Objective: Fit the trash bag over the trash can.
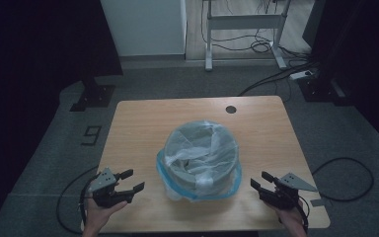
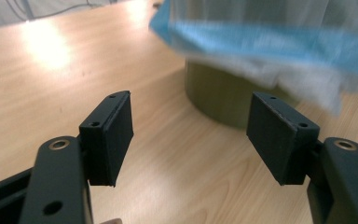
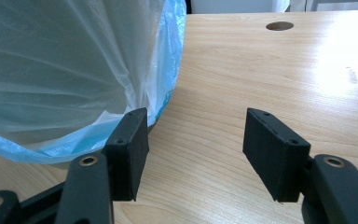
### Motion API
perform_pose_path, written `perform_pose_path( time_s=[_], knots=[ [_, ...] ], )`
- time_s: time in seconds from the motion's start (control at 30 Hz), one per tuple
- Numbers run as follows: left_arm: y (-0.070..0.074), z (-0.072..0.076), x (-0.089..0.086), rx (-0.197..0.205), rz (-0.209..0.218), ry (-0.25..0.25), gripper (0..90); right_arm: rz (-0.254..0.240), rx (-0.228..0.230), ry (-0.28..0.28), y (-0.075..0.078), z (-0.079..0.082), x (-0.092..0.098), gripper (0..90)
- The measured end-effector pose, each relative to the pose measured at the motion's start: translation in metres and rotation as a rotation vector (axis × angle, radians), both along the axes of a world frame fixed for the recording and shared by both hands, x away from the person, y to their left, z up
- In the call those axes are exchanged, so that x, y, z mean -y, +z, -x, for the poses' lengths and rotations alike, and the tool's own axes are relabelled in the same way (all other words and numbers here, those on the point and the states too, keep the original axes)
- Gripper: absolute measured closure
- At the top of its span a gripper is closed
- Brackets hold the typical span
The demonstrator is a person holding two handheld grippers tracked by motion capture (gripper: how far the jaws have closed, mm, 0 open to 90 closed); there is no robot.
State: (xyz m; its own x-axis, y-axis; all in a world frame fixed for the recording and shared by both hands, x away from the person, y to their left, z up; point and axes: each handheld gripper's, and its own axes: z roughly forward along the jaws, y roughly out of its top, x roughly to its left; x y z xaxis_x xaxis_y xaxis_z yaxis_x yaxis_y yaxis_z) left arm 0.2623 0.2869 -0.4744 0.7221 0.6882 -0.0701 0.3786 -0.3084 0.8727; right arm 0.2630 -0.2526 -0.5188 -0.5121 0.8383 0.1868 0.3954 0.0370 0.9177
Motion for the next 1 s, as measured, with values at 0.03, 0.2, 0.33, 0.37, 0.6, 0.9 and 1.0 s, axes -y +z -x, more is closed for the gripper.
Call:
perform_pose_path(
  time_s=[0.03,0.2,0.33,0.37,0.6,0.9,1.0],
  knots=[
    [-0.004,0.002,-0.001,-0.005,0.0,0.002,31.1,0.001,0.001,0.0,0.0,0.0,0.0,39.8],
    [-0.018,0.005,-0.004,-0.035,0.019,0.012,31.1,0.01,-0.003,0.0,-0.002,-0.001,0.0,39.8],
    [-0.024,0.005,-0.003,-0.052,0.008,0.012,31.1,0.019,-0.004,0.002,-0.003,-0.001,0.0,39.8],
    [-0.024,0.005,-0.003,-0.053,0.0,0.013,31.1,0.02,-0.004,0.001,-0.004,-0.001,0.001,39.8],
    [-0.028,0.005,-0.003,-0.059,-0.002,0.012,31.1,0.023,-0.008,-0.007,-0.005,-0.001,0.002,39.8],
    [-0.028,0.004,-0.005,-0.06,0.002,0.019,31.1,0.024,-0.007,-0.009,-0.006,-0.002,0.002,39.3],
    [-0.028,0.004,-0.006,-0.06,0.004,0.02,31.1,0.022,-0.007,-0.01,-0.005,-0.002,0.003,39.1]
  ],
)
